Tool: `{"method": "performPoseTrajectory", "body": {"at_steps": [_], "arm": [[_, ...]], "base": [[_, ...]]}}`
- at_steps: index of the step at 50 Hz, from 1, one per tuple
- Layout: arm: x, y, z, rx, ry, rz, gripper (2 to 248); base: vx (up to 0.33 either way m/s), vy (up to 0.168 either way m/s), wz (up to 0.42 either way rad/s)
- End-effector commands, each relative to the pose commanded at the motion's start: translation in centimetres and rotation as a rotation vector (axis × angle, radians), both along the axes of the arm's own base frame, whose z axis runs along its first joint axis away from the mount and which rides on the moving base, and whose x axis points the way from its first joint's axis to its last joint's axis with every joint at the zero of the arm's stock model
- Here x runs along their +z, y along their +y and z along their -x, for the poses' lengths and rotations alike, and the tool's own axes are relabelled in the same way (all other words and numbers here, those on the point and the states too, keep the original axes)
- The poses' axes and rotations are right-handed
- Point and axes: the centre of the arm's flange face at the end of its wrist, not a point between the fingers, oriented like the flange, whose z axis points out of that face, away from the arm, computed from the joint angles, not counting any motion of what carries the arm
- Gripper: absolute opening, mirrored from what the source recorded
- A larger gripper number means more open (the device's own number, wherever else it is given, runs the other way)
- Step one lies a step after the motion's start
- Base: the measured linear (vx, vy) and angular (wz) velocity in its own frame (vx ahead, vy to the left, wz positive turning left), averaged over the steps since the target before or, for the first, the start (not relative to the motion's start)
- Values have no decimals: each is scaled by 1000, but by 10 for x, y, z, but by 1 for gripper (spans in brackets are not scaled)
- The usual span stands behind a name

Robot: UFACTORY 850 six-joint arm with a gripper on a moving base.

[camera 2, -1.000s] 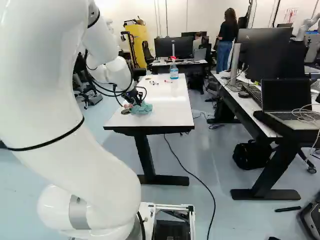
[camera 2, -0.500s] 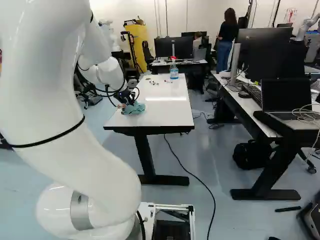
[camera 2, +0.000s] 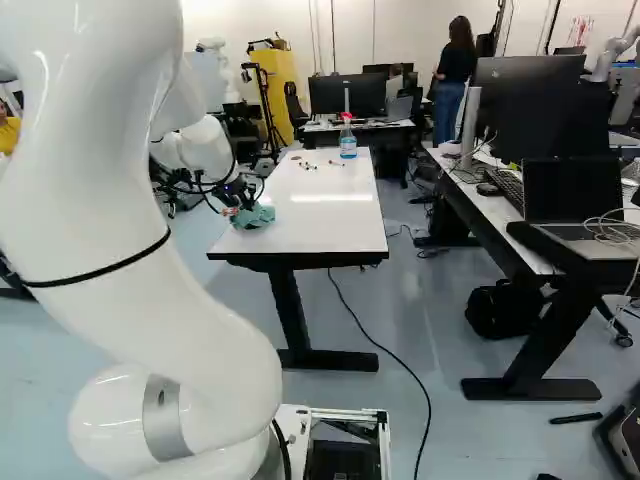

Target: Clean the table with the green towel

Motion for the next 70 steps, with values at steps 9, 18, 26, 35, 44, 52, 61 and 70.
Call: {"method": "performPoseTrajectory", "body": {"at_steps": [9,18,26,35,44,52,61,70], "arm": [[0,1,0,2,0,0,43],[0,1,0,2,0,0,45],[0,1,0,2,0,0,71],[0,1,0,2,0,0,142],[0,1,0,2,0,0,215],[0,1,0,2,0,0,246],[0,1,0,2,0,0,247],[0,1,0,2,0,0,247]], "base": [[0,0,0],[0,0,0],[0,0,0],[0,0,0],[0,0,0],[0,0,0],[0,0,0],[0,0,0]]}}
